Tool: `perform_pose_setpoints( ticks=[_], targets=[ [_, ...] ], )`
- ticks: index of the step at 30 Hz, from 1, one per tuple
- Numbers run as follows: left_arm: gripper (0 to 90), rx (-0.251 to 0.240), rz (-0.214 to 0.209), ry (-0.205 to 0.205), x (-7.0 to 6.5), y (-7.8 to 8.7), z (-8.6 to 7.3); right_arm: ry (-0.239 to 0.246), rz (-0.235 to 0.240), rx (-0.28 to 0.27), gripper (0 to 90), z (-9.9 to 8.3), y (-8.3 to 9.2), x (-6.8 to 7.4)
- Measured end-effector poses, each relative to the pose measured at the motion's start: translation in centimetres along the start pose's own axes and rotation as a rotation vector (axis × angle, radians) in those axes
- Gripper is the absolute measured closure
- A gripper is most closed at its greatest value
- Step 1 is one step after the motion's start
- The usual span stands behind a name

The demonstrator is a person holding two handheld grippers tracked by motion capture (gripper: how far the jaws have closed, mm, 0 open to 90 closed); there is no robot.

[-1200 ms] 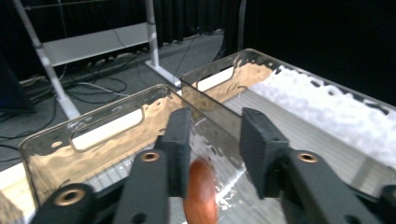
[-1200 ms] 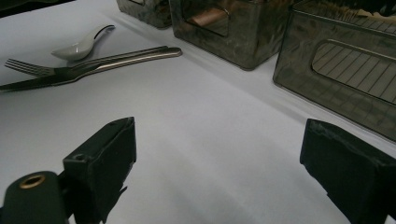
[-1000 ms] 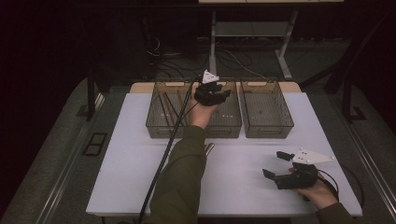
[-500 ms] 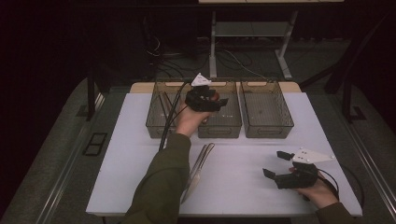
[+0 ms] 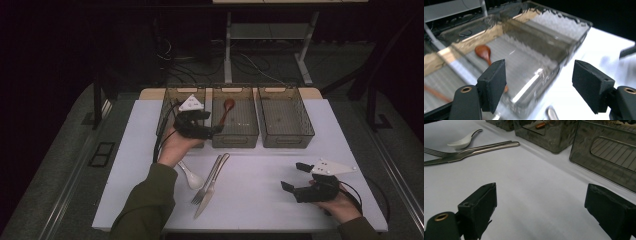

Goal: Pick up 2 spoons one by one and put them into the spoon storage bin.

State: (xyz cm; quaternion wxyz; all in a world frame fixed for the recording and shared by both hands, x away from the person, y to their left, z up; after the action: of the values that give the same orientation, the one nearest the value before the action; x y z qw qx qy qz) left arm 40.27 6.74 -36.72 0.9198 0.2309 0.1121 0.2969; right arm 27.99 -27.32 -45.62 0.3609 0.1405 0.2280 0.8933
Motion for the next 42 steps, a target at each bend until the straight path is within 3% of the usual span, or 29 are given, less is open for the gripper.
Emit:
perform_pose_setpoints(
  ticks=[4, 7, 11, 15, 18, 32, 35, 42],
  targets=[
    [29.3, 0.022, 0.006, -0.017, -0.2, 1.8, -2.1, -0.012, 0.001, 0.004, 10.7, 0.0, 0.0, 0.1],
    [37.7, 0.052, 0.028, -0.047, -0.1, 2.9, -3.7, -0.002, -0.006, 0.002, 10.7, 0.0, -0.1, 0.0],
    [57.5, 0.115, 0.034, -0.057, 0.3, 3.6, -5.8, -0.003, -0.011, 0.002, 10.7, -0.1, -0.1, 0.0],
    [75.7, 0.194, 0.041, -0.047, 1.0, 3.4, -8.0, -0.004, -0.012, 0.007, 10.7, -0.1, -0.2, -0.1],
    [88.2, 0.225, 0.032, -0.038, 1.5, 3.1, -9.3, -0.001, -0.013, 0.01, 10.7, -0.1, -0.2, -0.1],
    [89.1, 0.353, -0.004, -0.015, 2.3, 1.7, -12.0, 0.01, -0.016, 0.012, 10.7, -0.1, -0.1, -0.1],
    [89.1, 0.365, 0.001, -0.026, 2.4, 1.8, -12.2, 0.009, -0.017, 0.012, 10.7, -0.1, -0.1, -0.1],
    [89.1, 0.364, -0.016, 0.009, 2.7, 3.1, -12.9, 0.02, -0.023, 0.013, 10.7, -0.1, -0.1, -0.1]
  ],
)
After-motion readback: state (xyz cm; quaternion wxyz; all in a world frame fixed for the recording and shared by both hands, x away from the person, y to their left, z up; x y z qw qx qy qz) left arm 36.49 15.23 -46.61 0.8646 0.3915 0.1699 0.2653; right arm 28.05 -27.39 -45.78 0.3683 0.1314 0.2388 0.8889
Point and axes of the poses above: each handheld gripper's, and its own axes: y roughly backward along the jaws, z roughly out of its top, x roughly to its left, the point moved 4 cm from there along -y, roughly forward along the jaws
